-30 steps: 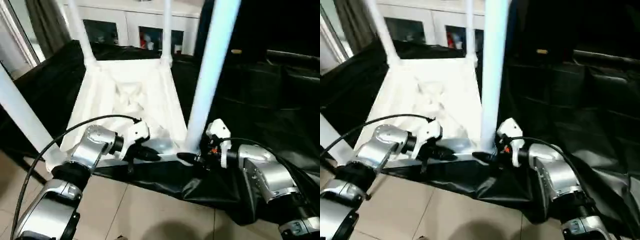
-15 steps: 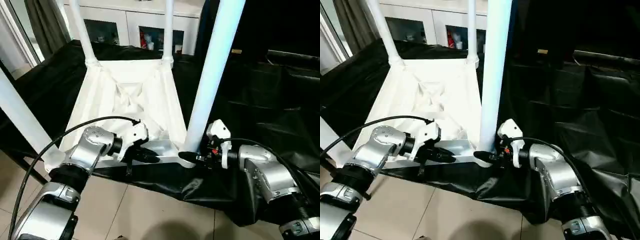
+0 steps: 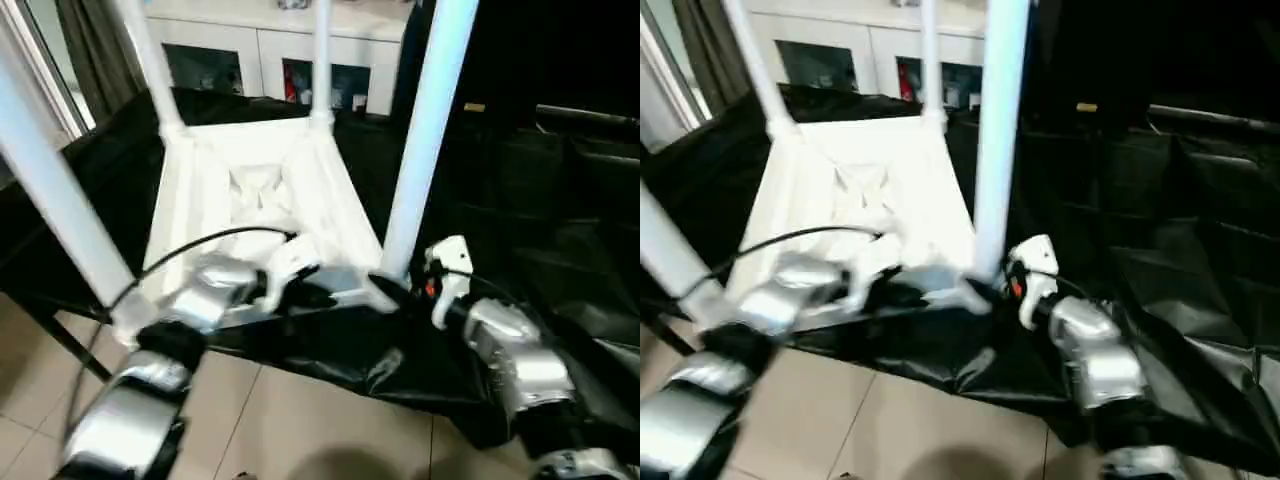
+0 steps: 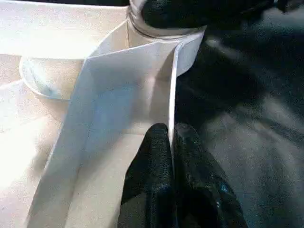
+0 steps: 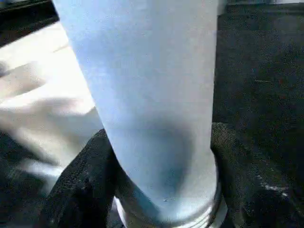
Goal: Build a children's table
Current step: Rotate leg to tighten
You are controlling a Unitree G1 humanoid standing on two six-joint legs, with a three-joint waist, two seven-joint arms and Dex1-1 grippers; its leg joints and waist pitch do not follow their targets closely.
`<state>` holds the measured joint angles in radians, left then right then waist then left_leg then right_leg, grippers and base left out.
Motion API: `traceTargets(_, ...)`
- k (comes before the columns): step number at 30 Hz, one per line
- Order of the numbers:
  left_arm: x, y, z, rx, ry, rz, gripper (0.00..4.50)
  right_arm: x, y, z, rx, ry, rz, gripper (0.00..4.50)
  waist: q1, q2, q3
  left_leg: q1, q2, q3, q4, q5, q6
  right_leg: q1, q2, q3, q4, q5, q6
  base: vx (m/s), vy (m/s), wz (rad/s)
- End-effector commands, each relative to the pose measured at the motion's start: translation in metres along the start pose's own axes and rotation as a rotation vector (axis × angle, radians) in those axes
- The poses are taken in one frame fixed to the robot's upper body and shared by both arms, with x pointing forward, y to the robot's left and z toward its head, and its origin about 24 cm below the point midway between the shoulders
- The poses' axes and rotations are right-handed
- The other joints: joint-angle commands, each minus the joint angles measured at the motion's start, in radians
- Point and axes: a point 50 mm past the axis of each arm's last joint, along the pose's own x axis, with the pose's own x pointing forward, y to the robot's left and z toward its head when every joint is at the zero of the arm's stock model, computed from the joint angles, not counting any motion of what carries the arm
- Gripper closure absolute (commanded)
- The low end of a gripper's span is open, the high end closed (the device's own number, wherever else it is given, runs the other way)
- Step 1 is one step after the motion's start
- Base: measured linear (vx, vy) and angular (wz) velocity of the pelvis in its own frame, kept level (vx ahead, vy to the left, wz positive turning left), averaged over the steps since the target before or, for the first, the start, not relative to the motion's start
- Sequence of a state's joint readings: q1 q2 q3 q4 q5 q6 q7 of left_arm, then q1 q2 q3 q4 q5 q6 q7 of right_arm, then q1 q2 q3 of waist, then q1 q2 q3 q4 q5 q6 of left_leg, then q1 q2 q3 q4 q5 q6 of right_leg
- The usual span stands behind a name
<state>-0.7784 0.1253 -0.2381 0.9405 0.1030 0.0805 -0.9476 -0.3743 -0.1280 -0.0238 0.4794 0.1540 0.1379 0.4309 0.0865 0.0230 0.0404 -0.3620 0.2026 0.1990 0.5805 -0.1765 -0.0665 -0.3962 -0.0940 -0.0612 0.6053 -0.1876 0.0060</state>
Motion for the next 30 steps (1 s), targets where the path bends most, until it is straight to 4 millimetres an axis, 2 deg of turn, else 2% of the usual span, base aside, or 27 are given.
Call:
traceTargets(1,0.015,-0.001,0.015,-0.051,-0.065,0.107,4.50,0.009,0.032,-0.025,0.019,0.107,0.065,1.91,-0.012,-0.014,-0.043,0.023,0.019,-0.019,-0.073,-0.339,-0.011,0.017,-0.051,0.035,-0.116,-0.514,-0.120,0.000,0.000,0.00)
traceTargets(2,0.023,-0.004,0.018,-0.055,-0.050,0.131,4.50,0.016,0.036,-0.023,0.017,0.109,0.004,1.91,-0.011,-0.019,-0.046,0.018,0.021,-0.021,-0.076,-0.324,-0.001,0.024,-0.053,0.035,-0.116,-0.501,-0.114,0.000,0.000,0.00)
traceTargets(4,0.028,-0.007,0.019,-0.034,-0.031,0.123,4.50,0.023,0.040,-0.017,-0.005,0.098,-0.025,1.91,-0.014,-0.016,-0.047,0.015,0.019,-0.022,-0.079,-0.310,0.003,0.025,-0.052,0.033,-0.115,-0.476,-0.115,0.000,0.000,0.00)
traceTargets(6,0.028,-0.008,0.019,-0.017,-0.027,0.109,4.50,0.027,0.045,-0.012,-0.006,0.077,0.021,1.91,-0.015,-0.015,-0.049,0.012,0.020,-0.022,-0.080,-0.305,0.009,0.030,-0.051,0.033,-0.112,-0.440,-0.121,0.000,0.000,0.00)
traceTargets(9,0.024,-0.005,0.017,-0.015,-0.035,0.106,4.50,0.026,0.049,-0.008,-0.021,0.051,0.092,1.91,-0.014,-0.017,-0.049,0.012,0.020,-0.020,-0.079,-0.310,0.023,0.029,-0.052,0.034,-0.111,-0.405,-0.136,0.000,0.000,0.00)
traceTargets(10,0.023,-0.004,0.016,-0.016,-0.034,0.107,4.50,0.025,0.050,-0.007,-0.019,0.039,0.108,1.35,-0.014,-0.018,-0.048,0.011,0.021,-0.019,-0.079,-0.309,0.026,0.030,-0.053,0.035,-0.112,-0.407,-0.139,0.000,0.000,0.00)
traceTargets(12,0.021,-0.003,0.015,-0.012,-0.037,0.103,4.50,0.024,0.049,-0.005,-0.018,0.027,0.128,1.21,-0.013,-0.020,-0.047,0.012,0.020,-0.019,-0.079,-0.312,0.031,0.030,-0.054,0.035,-0.113,-0.425,-0.136,0.000,0.000,0.00)
traceTargets(13,0.017,-0.001,0.015,-0.007,-0.042,0.092,4.50,0.022,0.048,-0.002,-0.019,0.017,0.160,1.21,-0.014,-0.016,-0.047,0.011,0.019,-0.019,-0.079,-0.313,0.032,0.031,-0.054,0.035,-0.113,-0.430,-0.134,0.000,0.000,0.00)
traceTargets(14,0.010,0.001,0.013,0.014,-0.053,0.053,4.50,0.017,0.044,0.003,-0.048,0.013,0.239,1.01,-0.014,-0.017,-0.047,0.007,0.019,-0.021,-0.081,-0.309,0.038,0.037,-0.055,0.034,-0.115,-0.437,-0.124,0.000,0.000,0.00)
traceTargets(15,0.006,0.002,0.012,0.021,-0.059,0.030,4.50,0.014,0.041,0.005,-0.059,0.015,0.270,0.85,-0.013,-0.016,-0.048,0.008,0.020,-0.021,-0.080,-0.307,0.041,0.036,-0.054,0.034,-0.115,-0.432,-0.124,0.000,0.000,0.00)
traceTargets(16,0.006,0.002,0.012,0.021,-0.059,0.030,4.50,0.014,0.041,0.005,-0.059,0.015,0.271,0.85,-0.018,-0.015,-0.048,0.002,0.020,-0.023,-0.082,-0.299,0.043,0.041,-0.053,0.033,-0.112,-0.410,-0.127,0.000,0.000,0.00)
traceTargets(17,0.002,0.002,0.010,0.022,-0.057,0.012,4.50,0.011,0.038,0.007,-0.065,0.021,0.306,0.76,-0.021,-0.014,-0.050,0.001,0.021,-0.023,-0.082,-0.290,0.044,0.041,-0.052,0.032,-0.109,-0.391,-0.134,0.000,0.000,0.00)
traceTargets(18,-0.007,0.003,0.005,0.047,-0.056,-0.039,4.50,0.000,0.028,0.010,-0.109,0.046,0.388,0.66,-0.023,-0.007,-0.052,0.002,0.022,-0.023,-0.080,-0.283,0.043,0.040,-0.052,0.033,-0.106,-0.374,-0.141,0.000,0.000,0.00)
traceTargets(19,-0.011,0.004,0.003,0.052,-0.053,-0.062,4.50,-0.005,0.024,0.011,-0.130,0.061,0.423,0.66,-0.025,-0.012,-0.051,0.002,0.023,-0.022,-0.080,-0.276,0.048,0.043,-0.052,0.033,-0.108,-0.359,-0.149,0.000,0.000,0.00)
traceTargets(20,-0.017,0.004,0.000,0.064,-0.049,-0.089,4.50,-0.012,0.018,0.013,-0.156,0.082,0.461,0.55,-0.022,-0.015,-0.056,-0.003,0.026,-0.019,-0.073,-0.229,0.076,0.046,-0.050,0.035,-0.094,-0.253,-0.182,0.000,0.000,0.00)
traceTargets(21,-0.024,0.003,-0.003,0.087,-0.053,-0.137,4.50,-0.021,0.010,0.015,-0.194,0.109,0.498,0.55,-0.023,-0.018,-0.055,-0.003,0.025,-0.016,-0.070,-0.224,0.083,0.044,-0.048,0.035,-0.092,-0.241,-0.192,0.000,0.000,0.00)
traceTargets(22,-0.030,0.001,-0.005,0.095,-0.054,-0.186,4.50,-0.027,0.005,0.017,-0.215,0.128,0.530,0.55,-0.019,-0.021,-0.059,-0.006,0.026,-0.016,-0.066,-0.199,0.090,0.050,-0.052,0.034,-0.086,-0.216,-0.207,0.000,0.000,0.00)
traceTargets(24,-0.038,-0.001,-0.008,0.094,-0.049,-0.244,4.50,-0.034,0.001,0.018,-0.236,0.149,0.567,0.55,-0.015,-0.014,-0.061,-0.006,0.030,-0.013,-0.063,-0.155,0.103,0.046,-0.048,0.032,-0.074,-0.142,-0.234,0.000,0.000,0.00)
traceTargets(27,-0.056,-0.005,-0.017,0.090,-0.003,-0.347,4.50,-0.040,-0.004,0.019,-0.261,0.185,0.625,0.55,-0.008,-0.012,-0.066,-0.002,0.034,-0.010,-0.058,-0.117,0.117,0.043,-0.046,0.031,-0.058,-0.032,-0.282,0.000,0.000,0.00)
traceTargets(29,-0.059,-0.005,-0.020,0.084,0.008,-0.359,4.50,-0.040,-0.003,0.019,-0.259,0.196,0.642,0.55,-0.003,-0.012,-0.066,0.000,0.035,-0.007,-0.056,-0.109,0.120,0.041,-0.044,0.031,-0.053,-0.005,-0.293,0.000,0.000,0.00)
traceTargets(30,-0.060,-0.005,-0.021,0.085,0.012,-0.356,4.50,-0.040,-0.003,0.019,-0.256,0.199,0.650,0.55,0.004,-0.009,-0.066,0.004,0.037,-0.007,-0.055,-0.112,0.118,0.039,-0.045,0.032,-0.053,-0.004,-0.296,0.000,0.000,0.00)
